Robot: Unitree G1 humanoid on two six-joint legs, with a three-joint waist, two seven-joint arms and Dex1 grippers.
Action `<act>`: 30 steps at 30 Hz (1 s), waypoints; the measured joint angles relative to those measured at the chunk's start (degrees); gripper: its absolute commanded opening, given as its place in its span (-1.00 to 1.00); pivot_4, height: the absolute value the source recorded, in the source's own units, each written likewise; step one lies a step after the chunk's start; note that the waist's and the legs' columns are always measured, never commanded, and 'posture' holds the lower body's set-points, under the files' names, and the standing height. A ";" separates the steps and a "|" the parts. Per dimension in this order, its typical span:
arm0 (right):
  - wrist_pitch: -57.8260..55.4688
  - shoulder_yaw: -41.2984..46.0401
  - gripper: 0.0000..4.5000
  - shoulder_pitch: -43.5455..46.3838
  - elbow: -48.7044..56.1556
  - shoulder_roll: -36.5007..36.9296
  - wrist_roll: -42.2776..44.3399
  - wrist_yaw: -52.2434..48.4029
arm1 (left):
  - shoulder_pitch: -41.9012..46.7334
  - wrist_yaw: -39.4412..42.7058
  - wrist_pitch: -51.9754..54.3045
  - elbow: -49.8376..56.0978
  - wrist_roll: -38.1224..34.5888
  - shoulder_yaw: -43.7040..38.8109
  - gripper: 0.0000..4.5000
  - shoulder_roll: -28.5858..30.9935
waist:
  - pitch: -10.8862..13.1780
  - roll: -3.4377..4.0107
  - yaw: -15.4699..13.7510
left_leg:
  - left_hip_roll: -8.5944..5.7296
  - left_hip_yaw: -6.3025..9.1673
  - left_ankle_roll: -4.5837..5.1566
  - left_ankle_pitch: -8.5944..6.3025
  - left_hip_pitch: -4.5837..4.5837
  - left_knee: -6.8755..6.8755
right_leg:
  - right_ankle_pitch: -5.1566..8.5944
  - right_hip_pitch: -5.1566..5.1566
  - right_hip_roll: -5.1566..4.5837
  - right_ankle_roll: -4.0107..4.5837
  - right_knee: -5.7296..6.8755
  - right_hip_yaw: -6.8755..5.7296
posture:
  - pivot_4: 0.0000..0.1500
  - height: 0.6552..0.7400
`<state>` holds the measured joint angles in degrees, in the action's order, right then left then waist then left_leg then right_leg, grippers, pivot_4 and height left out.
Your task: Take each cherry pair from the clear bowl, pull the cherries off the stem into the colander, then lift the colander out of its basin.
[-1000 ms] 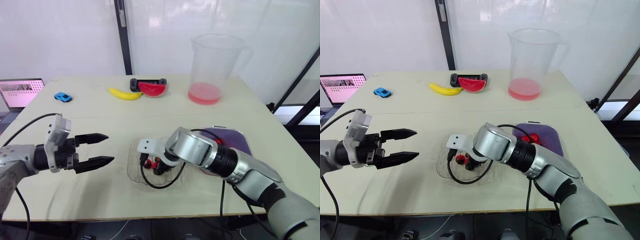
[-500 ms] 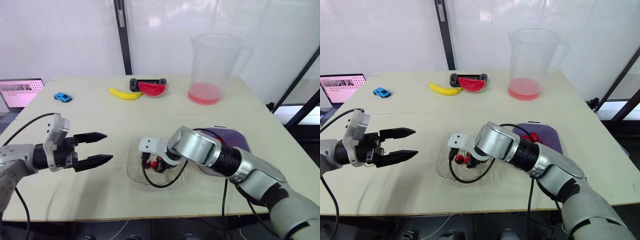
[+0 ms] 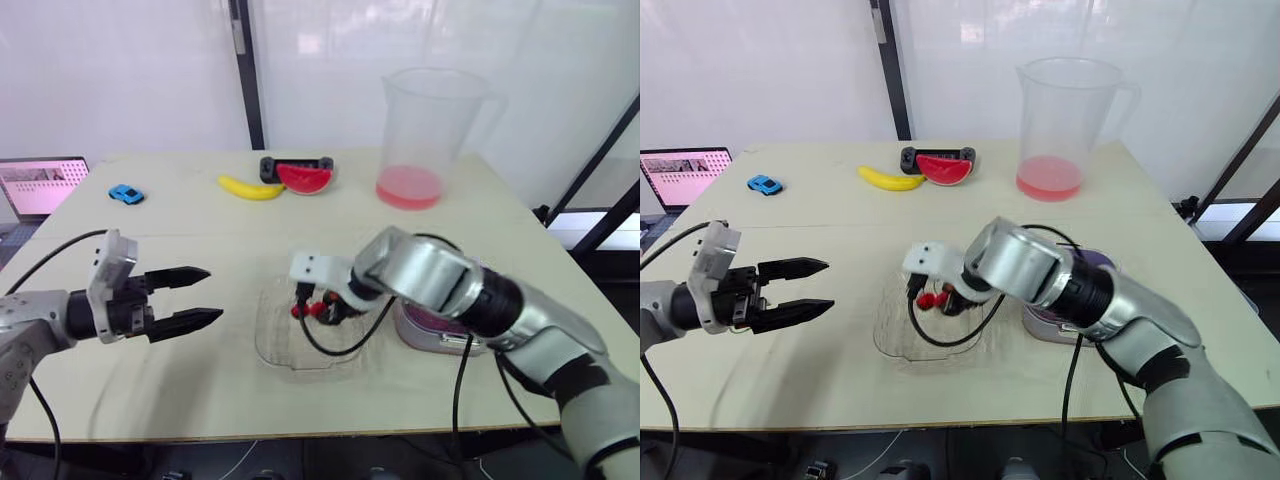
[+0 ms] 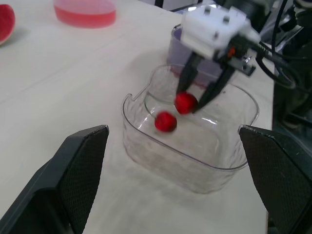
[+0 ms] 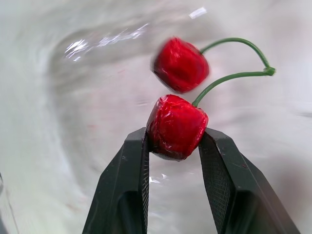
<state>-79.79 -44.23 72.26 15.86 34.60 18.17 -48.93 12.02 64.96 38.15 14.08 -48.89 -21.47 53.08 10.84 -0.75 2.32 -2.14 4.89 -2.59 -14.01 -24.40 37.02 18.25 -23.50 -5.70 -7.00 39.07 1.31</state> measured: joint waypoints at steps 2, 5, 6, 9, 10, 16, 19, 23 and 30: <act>8.26 3.48 -0.33 -3.37 3.36 2.26 -1.22 0.28 | 2.31 -1.50 1.44 -0.72 -2.08 -0.38 1.00 -1.56 | -0.01 -0.02 -0.02 | -0.01 -0.02 0.01 -0.01 0.00 0.04 | 0.00 0.03 0.00 0.00 -0.02 -0.01 | 1.00 1.00; 20.80 9.02 -0.33 -10.09 6.92 3.74 -3.33 1.38 | 5.36 -3.67 4.30 -1.61 -5.82 -0.89 1.00 -2.64 | -0.02 -0.04 0.13 | -0.03 -0.05 0.01 -0.01 0.00 0.02 | 0.00 0.03 0.01 -0.01 0.01 0.01 | 1.00 1.00; 23.06 11.14 -0.33 -12.28 7.64 3.76 -3.32 1.51 | 6.59 -4.37 5.43 -2.03 -6.95 -0.94 1.00 -2.93 | -0.02 -0.04 0.15 | -0.03 -0.04 0.01 -0.01 0.01 0.03 | 0.00 0.03 0.02 -0.01 0.02 0.00 | 1.00 1.00; 31.43 15.03 -0.33 -18.00 8.77 3.64 -5.22 3.13 | 9.93 -6.50 8.09 -2.77 -9.81 -0.86 1.00 -4.18 | -0.02 -0.05 0.17 | -0.03 -0.04 0.01 0.00 0.01 0.05 | 0.00 0.04 0.04 -0.01 0.03 0.01 | 1.00 1.00; 35.65 14.94 -0.33 -19.36 8.55 3.96 -8.17 4.70 | 11.41 -7.27 8.92 -3.08 -10.51 -0.58 1.00 -4.75 | -0.02 -0.05 0.16 | -0.05 -0.05 0.00 0.00 0.01 0.06 | 0.00 0.03 0.04 -0.01 0.03 0.01 | 1.00 1.00; 63.47 13.04 -0.33 -28.40 7.54 8.62 -31.95 16.61 | 17.13 -10.53 10.66 -3.12 -10.54 4.14 1.00 -8.13 | -0.03 -0.06 -0.02 | -0.14 -0.09 -0.35 0.20 0.01 0.07 | 0.00 0.05 0.02 -0.01 0.02 0.03 | 1.00 1.00; 71.99 12.04 -0.33 -30.47 7.50 8.67 -40.92 19.58 | 19.19 -11.40 11.22 -3.15 -9.90 7.67 1.00 -10.18 | -0.03 -0.07 0.23 | -0.11 -0.09 -0.39 0.23 0.01 0.06 | -0.01 0.04 0.09 -0.01 0.03 0.04 | 1.00 1.00; 79.67 12.38 -0.33 -30.08 6.94 8.13 -48.70 21.26 | 22.57 -11.49 9.94 -4.22 -6.97 10.86 1.00 -11.67 | -0.03 -0.07 0.16 | -0.10 -0.08 -0.41 0.24 0.02 0.06 | 0.00 0.07 0.12 -0.01 0.03 0.03 | 1.00 1.00; 87.12 14.99 -0.33 -30.17 4.05 6.89 -54.66 20.86 | 25.95 -11.54 9.84 -5.08 -5.28 12.72 1.00 -14.23 | -0.03 -0.09 0.10 | -0.10 -0.07 -0.42 0.25 0.03 0.09 | 0.00 0.11 0.11 -0.01 0.02 0.03 | 1.00 1.00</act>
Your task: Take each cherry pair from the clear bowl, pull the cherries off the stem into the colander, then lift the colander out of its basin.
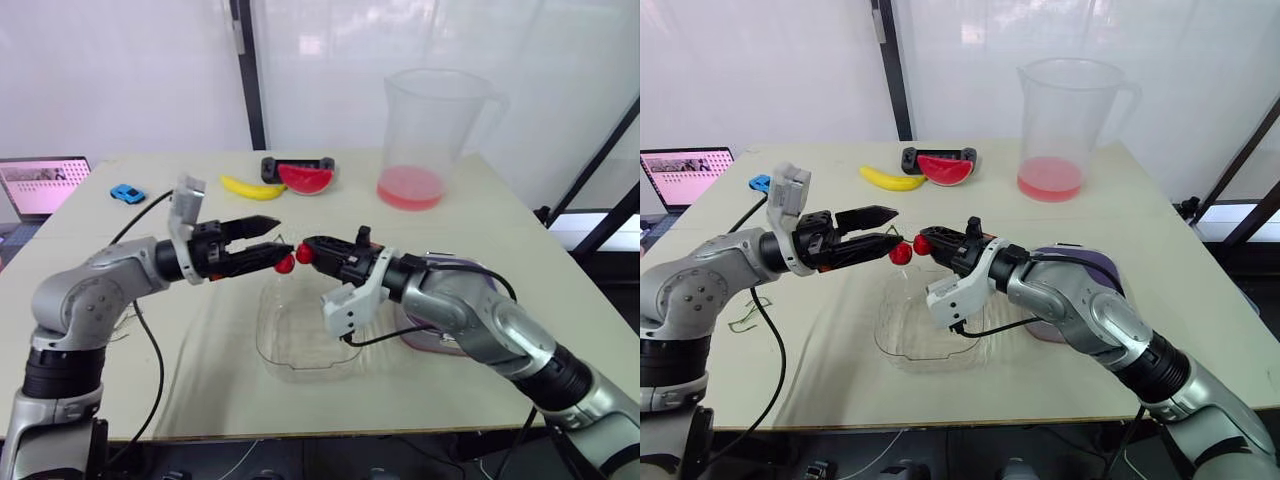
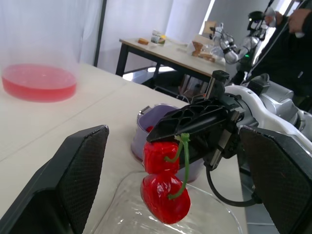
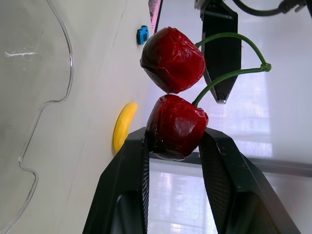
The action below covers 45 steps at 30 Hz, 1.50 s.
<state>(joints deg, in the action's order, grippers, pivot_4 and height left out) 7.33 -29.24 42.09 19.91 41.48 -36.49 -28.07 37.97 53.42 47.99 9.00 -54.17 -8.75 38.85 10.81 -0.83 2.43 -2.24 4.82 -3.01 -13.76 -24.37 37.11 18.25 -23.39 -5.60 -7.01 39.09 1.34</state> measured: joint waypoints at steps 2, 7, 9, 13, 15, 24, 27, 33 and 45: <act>0.95 0.84 -0.33 -0.10 0.00 -0.55 -0.60 -0.64 | 0.55 0.02 0.07 0.14 0.10 0.67 1.00 -0.52 | 0.00 0.00 0.01 | 0.00 -0.01 0.00 0.00 0.00 0.00 | 0.00 0.01 0.00 0.00 0.00 0.00 | 1.00 1.00; 2.14 2.52 -0.34 -1.36 0.00 -1.60 -1.58 -2.25 | 0.54 0.08 0.57 0.49 0.42 1.32 0.18 -0.58 | 0.00 0.00 0.03 | 0.00 0.00 0.00 0.00 0.00 0.00 | 0.00 0.01 0.00 0.00 0.00 0.00 | 1.00 1.00; 2.55 3.12 -0.34 -1.47 0.00 -2.02 -1.82 -2.93 | 0.54 0.20 0.62 0.51 0.42 1.31 -0.28 -0.56 | 0.00 0.00 0.01 | 0.00 0.01 -0.01 0.00 0.00 0.00 | 0.00 0.01 0.00 0.00 0.00 0.00 | 1.00 1.00; 3.16 3.94 -0.34 -2.12 0.00 -2.63 -2.18 -4.07 | 0.54 0.87 0.95 0.50 0.40 1.30 -0.98 -0.37 | 0.00 0.00 0.00 | 0.00 0.00 -0.01 0.01 0.00 0.01 | 0.00 0.02 0.00 0.00 0.00 0.00 | 1.00 1.00; 3.28 4.41 -0.34 -2.43 0.00 -3.03 -2.13 -4.81 | 0.53 1.37 1.37 0.49 0.41 1.30 -0.98 -0.14 | 0.00 0.00 0.02 | 0.00 0.01 -0.01 0.01 0.01 0.01 | 0.00 0.02 0.00 0.00 0.00 0.00 | 1.00 1.00; 3.07 9.00 0.64 -5.64 -0.13 -2.65 6.90 -11.33 | 0.55 3.14 1.14 0.28 2.22 1.36 -1.00 0.41 | 0.00 0.00 -0.16 | 0.00 0.01 -0.01 0.01 0.01 0.03 | 0.00 0.06 -0.01 0.00 -0.01 -0.01 | 1.00 1.00; 0.39 14.13 0.84 -9.33 -0.81 -0.41 17.81 -16.78 | 0.70 3.94 0.75 -0.23 2.78 1.40 -1.00 0.29 | 0.00 -0.01 -0.21 | 0.02 0.01 0.00 0.00 0.02 0.05 | 0.00 0.12 -0.02 0.00 -0.05 -0.02 | 1.00 1.00; -34.62 27.47 0.84 -7.96 4.29 -0.62 51.66 -26.00 | 0.86 5.85 -0.09 -0.49 3.77 1.92 -1.00 0.14 | 0.01 0.00 0.06 | 0.16 0.08 0.02 -0.01 0.09 0.00 | 0.00 0.15 0.00 0.00 -0.01 -0.02 | 1.00 1.00; -63.97 26.68 0.84 11.71 -9.60 5.05 75.52 -37.64 | 1.19 6.16 1.48 3.35 0.58 2.95 -1.00 -3.40 | 0.00 -0.01 0.12 | 0.07 -0.01 0.55 -0.31 0.08 0.09 | 0.00 0.16 -0.03 0.00 -0.08 -0.01 | 1.00 1.00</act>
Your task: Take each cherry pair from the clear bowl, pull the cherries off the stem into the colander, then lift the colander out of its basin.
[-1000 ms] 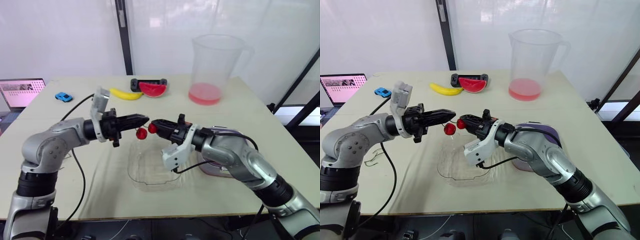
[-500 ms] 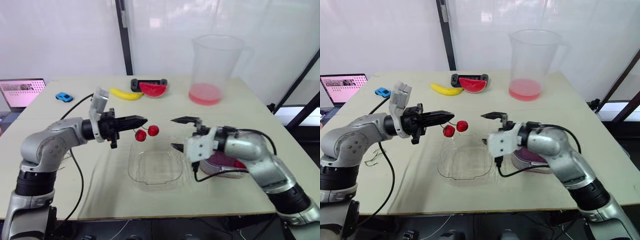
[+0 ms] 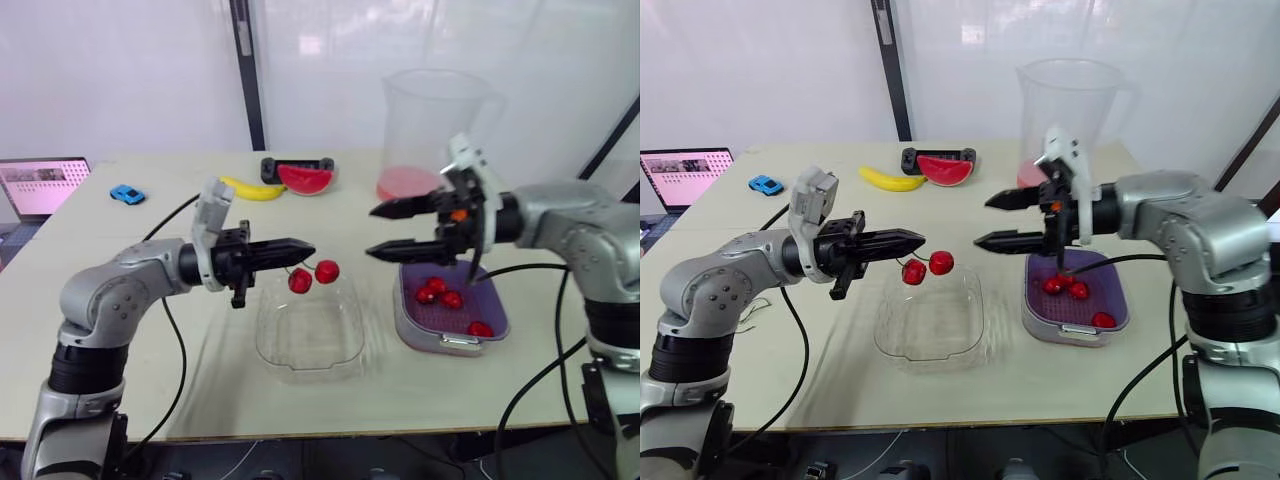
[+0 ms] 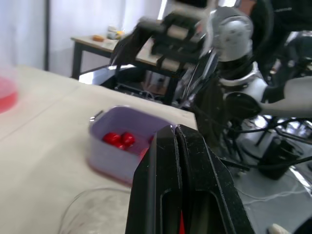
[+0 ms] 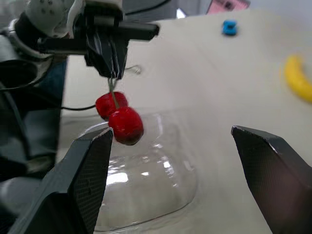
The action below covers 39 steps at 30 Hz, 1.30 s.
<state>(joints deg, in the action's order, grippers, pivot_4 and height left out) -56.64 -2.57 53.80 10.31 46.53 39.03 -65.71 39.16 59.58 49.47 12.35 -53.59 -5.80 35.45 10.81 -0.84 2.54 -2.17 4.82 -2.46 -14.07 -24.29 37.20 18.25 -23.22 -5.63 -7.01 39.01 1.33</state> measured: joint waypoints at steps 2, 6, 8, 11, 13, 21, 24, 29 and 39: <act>0.16 -2.07 0.84 0.01 -0.52 -0.44 -0.07 -1.15 | 0.01 -0.13 0.24 0.13 -0.53 0.03 -1.00 -0.05 | 0.00 0.00 -0.04 | 0.00 0.02 -0.01 0.01 -0.01 0.01 | 0.00 -0.02 0.00 0.00 0.02 -0.01 | 1.00 1.00; 2.37 -4.16 0.84 0.32 -0.51 -2.12 -0.73 -2.19 | 0.06 -1.05 0.48 0.19 -1.14 -0.03 -1.00 -0.02 | 0.00 0.00 -0.15 | 0.01 0.02 -0.02 0.01 -0.02 0.05 | 0.00 0.00 -0.01 0.00 0.02 -0.01 | 1.00 1.00; 2.50 -5.19 0.84 0.62 -0.27 -3.80 -0.60 -2.08 | 0.44 -1.30 0.87 0.33 -1.53 -0.02 -1.00 -0.05 | 0.00 0.00 -0.13 | 0.01 0.04 -0.04 0.02 -0.02 0.05 | 0.00 -0.01 -0.01 0.00 0.02 -0.01 | 1.00 1.00; 1.99 -5.88 0.84 0.62 0.75 -5.06 -0.31 -1.81 | 0.58 -2.02 1.06 1.51 -2.11 -0.05 -1.00 -0.05 | 0.00 0.00 -0.15 | 0.02 0.05 -0.07 0.04 -0.03 0.05 | 0.00 -0.01 -0.03 0.00 0.02 -0.01 | 1.00 1.00; 1.79 -5.88 0.73 0.62 1.22 -5.34 0.02 -1.37 | 0.58 -2.35 1.14 1.74 -2.14 -0.05 -1.00 -0.05 | 0.00 0.00 -0.17 | 0.01 0.05 -0.10 0.06 -0.03 0.05 | 0.00 -0.01 -0.03 0.00 0.02 -0.02 | 1.00 1.00; -0.21 -5.87 -0.36 0.24 2.72 -8.32 0.68 2.44 | 0.67 -2.90 1.15 1.78 -2.17 -0.03 -1.00 -0.64 | 0.00 0.00 -0.15 | 0.00 0.05 -0.19 0.11 -0.03 0.04 | 0.00 -0.02 -0.02 0.00 0.02 -0.02 | 1.00 1.00; -0.37 -5.87 -0.36 0.10 3.26 -8.33 0.69 2.97 | 1.05 -2.86 1.15 1.74 -2.16 -0.03 -1.00 -0.64 | 0.00 0.00 -0.17 | -0.01 0.05 -0.18 0.10 -0.03 0.04 | 0.00 -0.01 -0.02 0.00 0.02 -0.02 | 1.00 1.00; -0.35 -5.87 -0.36 -0.43 3.51 -8.33 0.67 3.47 | 1.16 -2.85 1.14 1.56 -2.14 0.03 -1.00 -0.71 | 0.00 0.00 -0.12 | -0.01 0.05 -0.17 0.10 -0.03 0.04 | 0.00 -0.02 -0.02 0.00 0.02 -0.02 | 1.00 1.00; -0.19 -5.88 -0.36 -0.44 3.50 -8.15 0.55 3.43 | 1.16 -2.75 1.12 1.28 -2.07 0.05 -1.00 -0.73 | 0.00 0.00 -0.13 | -0.02 0.05 -0.16 0.09 -0.03 0.04 | 0.00 -0.02 -0.02 0.00 0.02 -0.02 | 1.00 1.00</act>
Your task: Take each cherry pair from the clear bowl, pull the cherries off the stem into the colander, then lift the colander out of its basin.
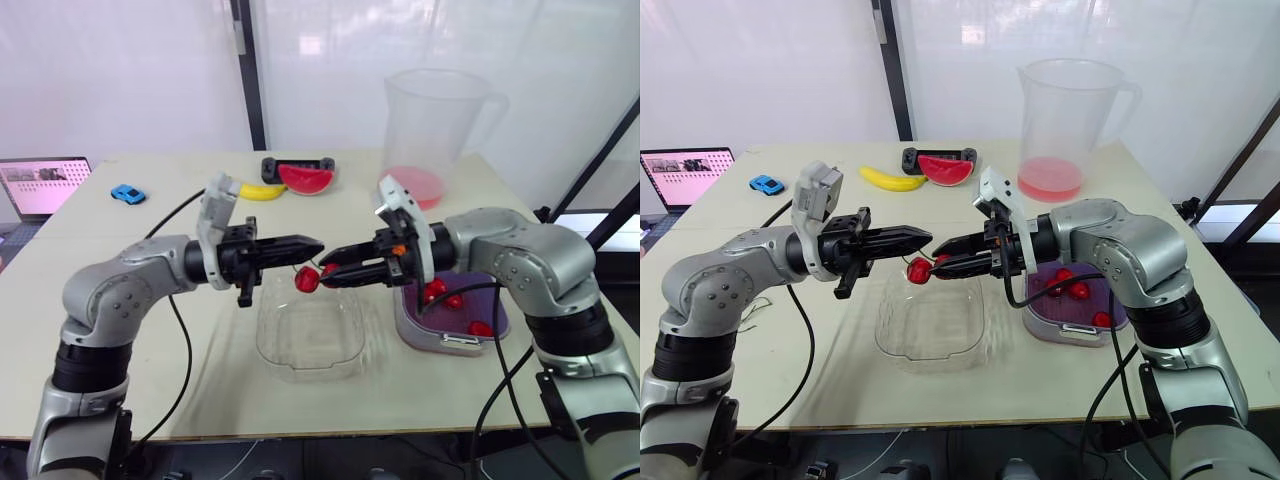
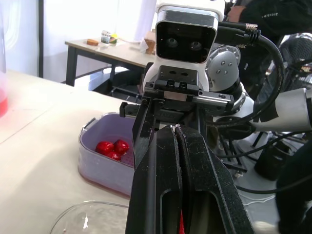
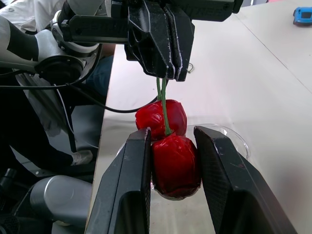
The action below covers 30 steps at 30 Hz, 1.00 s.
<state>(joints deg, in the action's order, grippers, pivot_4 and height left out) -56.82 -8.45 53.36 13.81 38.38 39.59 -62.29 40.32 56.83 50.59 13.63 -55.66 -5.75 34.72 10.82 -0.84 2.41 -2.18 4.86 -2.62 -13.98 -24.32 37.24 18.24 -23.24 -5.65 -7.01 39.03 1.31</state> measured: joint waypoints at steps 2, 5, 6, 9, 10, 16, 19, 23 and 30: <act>-0.01 0.00 -0.36 0.00 0.00 0.08 0.02 -0.08 | 0.00 0.03 -0.01 0.00 0.00 0.02 -1.00 0.00 | 0.00 0.00 0.01 | 0.00 0.00 0.00 0.00 0.00 0.00 | 0.00 0.00 0.00 0.00 0.00 0.00 | 1.00 1.00; -0.19 0.00 -0.36 0.00 0.00 0.11 0.09 -0.13 | 0.00 0.11 -0.02 -0.01 0.01 0.05 -1.00 0.00 | 0.00 0.00 0.01 | 0.00 0.00 0.02 -0.01 0.00 0.00 | 0.00 0.00 0.00 0.00 0.00 0.00 | 1.00 1.00; -0.25 0.00 -0.36 0.00 0.00 0.11 0.13 -0.12 | 0.00 0.13 -0.02 -0.01 0.01 0.06 -1.00 0.00 | 0.00 0.00 0.01 | 0.00 0.00 0.02 -0.01 0.00 0.00 | 0.00 0.00 0.00 0.00 0.00 0.00 | 1.00 1.00; -0.64 0.16 0.00 0.01 -0.10 0.01 0.66 0.07 | 0.00 0.15 -0.10 -0.01 0.01 0.06 -1.00 -0.02 | 0.00 0.00 0.00 | 0.01 0.00 0.02 -0.01 0.00 0.00 | 0.00 0.00 0.00 0.00 0.00 0.00 | 1.00 1.00; -1.05 0.34 0.26 0.01 -0.20 -0.14 1.13 0.27 | 0.00 0.15 -0.15 -0.01 0.02 0.07 -1.00 -0.04 | 0.00 0.00 0.01 | 0.01 0.00 0.02 -0.01 0.00 0.00 | 0.00 0.00 0.00 0.00 0.00 0.00 | 1.00 1.00; -1.52 0.41 0.64 0.01 -0.41 -0.20 1.73 1.15 | -0.01 0.13 -0.16 0.00 0.01 0.08 -1.00 -0.53 | 0.00 0.00 0.00 | 0.00 0.00 0.03 -0.01 0.00 0.00 | 0.00 0.00 0.00 0.00 0.00 0.00 | 1.00 1.00; -1.51 0.41 0.64 0.02 -0.41 -0.21 1.75 1.22 | -0.01 0.12 -0.16 0.00 0.02 0.16 -1.00 -0.69 | 0.00 0.00 0.01 | 0.00 0.00 0.03 -0.01 0.00 0.00 | 0.00 0.00 0.00 0.00 0.00 0.00 | 1.00 1.00; -1.51 0.35 0.64 0.02 -0.39 -0.21 1.75 1.20 | -0.01 0.13 -0.16 0.00 0.02 0.32 -1.00 -0.72 | 0.00 0.00 0.01 | 0.00 0.00 0.03 -0.02 0.00 0.00 | 0.00 0.00 0.00 0.00 0.00 0.00 | 1.00 1.00; -1.44 0.12 -0.14 0.01 -0.39 -0.22 1.60 1.30 | -0.01 0.14 -0.16 0.00 0.02 0.33 -1.00 -0.71 | 0.00 0.00 0.01 | 0.00 0.00 0.05 -0.03 0.00 0.00 | 0.00 0.00 0.00 0.00 0.00 0.00 | 1.00 1.00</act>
<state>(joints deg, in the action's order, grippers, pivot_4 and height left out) -58.26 -8.32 53.38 13.42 38.16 41.19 -60.99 40.32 56.97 50.43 13.63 -55.63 -5.42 34.01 10.81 -0.84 2.42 -2.18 4.86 -2.56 -14.01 -24.32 37.23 18.24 -23.24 -5.65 -7.01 39.03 1.31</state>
